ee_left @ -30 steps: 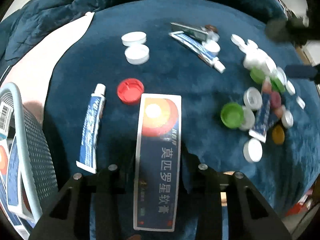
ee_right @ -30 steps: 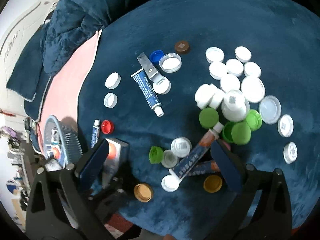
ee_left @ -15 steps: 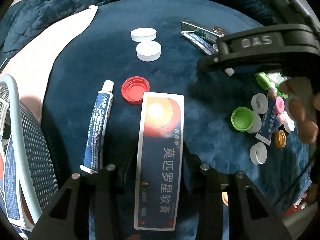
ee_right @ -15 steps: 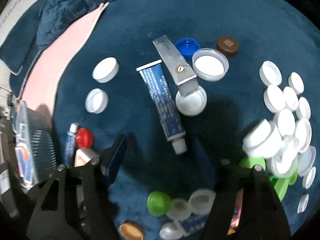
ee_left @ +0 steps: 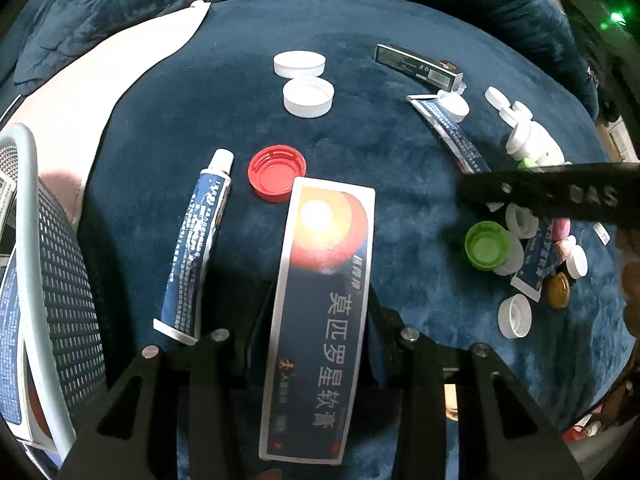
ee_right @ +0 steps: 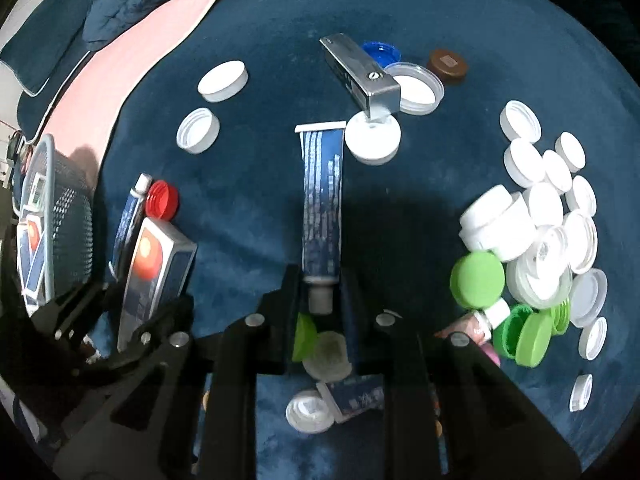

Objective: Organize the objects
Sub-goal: 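Grasp a blue ointment tube with the right gripper, then drop the blue tube into the basket with the right gripper while the left holds its box above, then grasp a white tube with red cap with the right gripper, then carry the tube to the basket and open both grippers to release tube and box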

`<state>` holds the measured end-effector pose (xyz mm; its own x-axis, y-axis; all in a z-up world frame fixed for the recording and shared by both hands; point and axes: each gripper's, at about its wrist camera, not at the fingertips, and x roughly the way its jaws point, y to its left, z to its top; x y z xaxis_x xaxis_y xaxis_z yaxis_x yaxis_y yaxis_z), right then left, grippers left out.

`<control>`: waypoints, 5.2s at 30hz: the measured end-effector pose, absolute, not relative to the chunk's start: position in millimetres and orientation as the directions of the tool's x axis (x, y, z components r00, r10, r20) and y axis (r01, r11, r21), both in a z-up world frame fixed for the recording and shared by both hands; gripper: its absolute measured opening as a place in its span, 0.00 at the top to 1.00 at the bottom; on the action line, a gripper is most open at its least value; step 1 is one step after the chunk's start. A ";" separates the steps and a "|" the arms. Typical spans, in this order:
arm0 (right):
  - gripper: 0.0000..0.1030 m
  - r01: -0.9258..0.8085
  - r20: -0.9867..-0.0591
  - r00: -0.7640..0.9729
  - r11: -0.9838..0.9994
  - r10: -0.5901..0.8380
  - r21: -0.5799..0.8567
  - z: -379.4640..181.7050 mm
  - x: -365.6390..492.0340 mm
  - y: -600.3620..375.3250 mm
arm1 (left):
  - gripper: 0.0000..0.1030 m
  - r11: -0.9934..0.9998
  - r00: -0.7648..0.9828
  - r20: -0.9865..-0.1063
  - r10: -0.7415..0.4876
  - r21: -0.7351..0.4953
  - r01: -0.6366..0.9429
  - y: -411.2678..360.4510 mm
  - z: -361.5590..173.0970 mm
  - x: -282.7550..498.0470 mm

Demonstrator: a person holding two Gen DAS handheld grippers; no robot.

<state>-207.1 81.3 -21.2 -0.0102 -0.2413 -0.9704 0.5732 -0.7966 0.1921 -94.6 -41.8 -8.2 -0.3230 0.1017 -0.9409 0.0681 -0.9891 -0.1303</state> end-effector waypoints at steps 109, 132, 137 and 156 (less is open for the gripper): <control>0.78 0.539 -0.881 -0.026 -0.748 -0.473 0.386 20.5 -164.4 -28.2 | 0.61 -0.832 -0.489 -0.863 -0.126 -0.176 0.526 -288.7 95.2 -6.7; 0.81 0.866 -0.919 0.017 -0.453 -0.395 0.211 -14.1 -190.9 -70.1 | 0.61 -0.845 -0.463 -0.873 -0.153 -0.128 0.520 -279.6 90.7 -17.2; 0.81 0.827 -0.880 0.060 -0.470 -0.471 0.308 13.2 -188.6 -50.1 | 0.61 -0.844 -0.475 -0.868 -0.145 -0.142 0.517 -277.4 95.2 -13.2; 0.81 0.878 -0.870 0.149 -0.342 -0.470 0.335 77.4 -94.3 -109.4 | 0.61 -0.832 -0.497 -0.854 -0.155 -0.158 0.531 -284.8 110.5 -1.0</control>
<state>-94.3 -109.4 77.4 0.1485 -0.4700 -0.8701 0.8779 -0.3424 0.3348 -1.0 -284.8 110.5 -0.4969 -0.1552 -0.8538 0.5314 -0.8322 -0.1580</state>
